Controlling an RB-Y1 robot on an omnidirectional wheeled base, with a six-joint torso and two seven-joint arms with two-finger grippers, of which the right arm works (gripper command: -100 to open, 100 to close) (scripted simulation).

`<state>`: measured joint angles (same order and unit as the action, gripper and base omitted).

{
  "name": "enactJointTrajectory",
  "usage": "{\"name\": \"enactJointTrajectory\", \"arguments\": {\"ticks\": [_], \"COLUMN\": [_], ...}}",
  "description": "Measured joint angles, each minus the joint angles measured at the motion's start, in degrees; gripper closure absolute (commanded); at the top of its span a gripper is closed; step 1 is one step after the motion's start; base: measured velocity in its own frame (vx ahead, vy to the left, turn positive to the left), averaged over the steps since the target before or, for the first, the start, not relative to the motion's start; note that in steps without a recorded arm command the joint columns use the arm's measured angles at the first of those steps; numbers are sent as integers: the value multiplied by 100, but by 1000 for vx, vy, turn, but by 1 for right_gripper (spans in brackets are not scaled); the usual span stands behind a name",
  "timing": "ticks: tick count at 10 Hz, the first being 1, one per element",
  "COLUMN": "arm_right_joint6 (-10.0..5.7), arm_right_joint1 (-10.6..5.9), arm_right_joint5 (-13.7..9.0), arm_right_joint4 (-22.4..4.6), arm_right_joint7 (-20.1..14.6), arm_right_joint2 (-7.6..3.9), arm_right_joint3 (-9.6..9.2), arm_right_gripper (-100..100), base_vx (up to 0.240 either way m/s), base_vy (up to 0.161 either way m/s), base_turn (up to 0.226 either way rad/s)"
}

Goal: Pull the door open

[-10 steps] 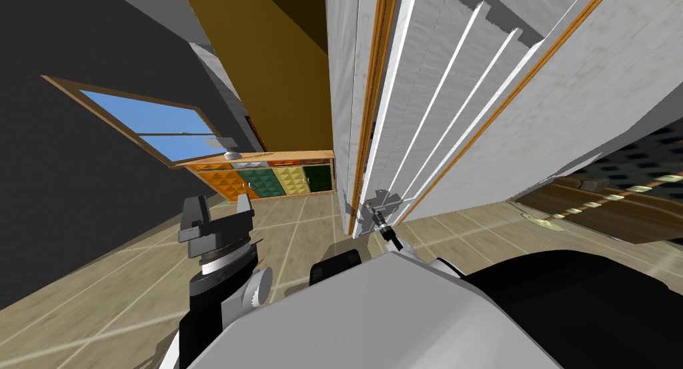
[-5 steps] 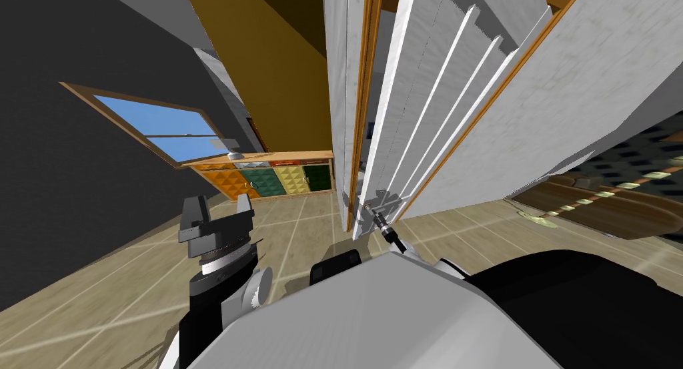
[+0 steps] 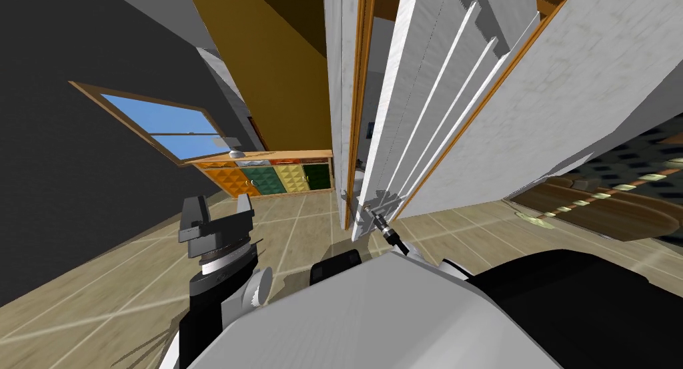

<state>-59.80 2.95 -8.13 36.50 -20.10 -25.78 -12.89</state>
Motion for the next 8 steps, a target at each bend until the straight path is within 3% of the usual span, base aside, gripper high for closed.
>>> {"name": "enactJointTrajectory", "arguments": {"ticks": [2,3,8], "arm_right_joint6": [-84,-93,-475], "arm_right_joint1": [16,55,137], "arm_right_joint5": [-1,-30,-171], "arm_right_joint4": [-32,-14,-365], "arm_right_joint7": [-65,-76,-187], "arm_right_joint2": [-47,-89,-229], "arm_right_joint3": [-142,-125,-112], "arm_right_gripper": [100,100,100], "base_vx": [-68,-162,-172], "base_vy": [-27,-22,-61], "base_turn": [119,249,205]}}
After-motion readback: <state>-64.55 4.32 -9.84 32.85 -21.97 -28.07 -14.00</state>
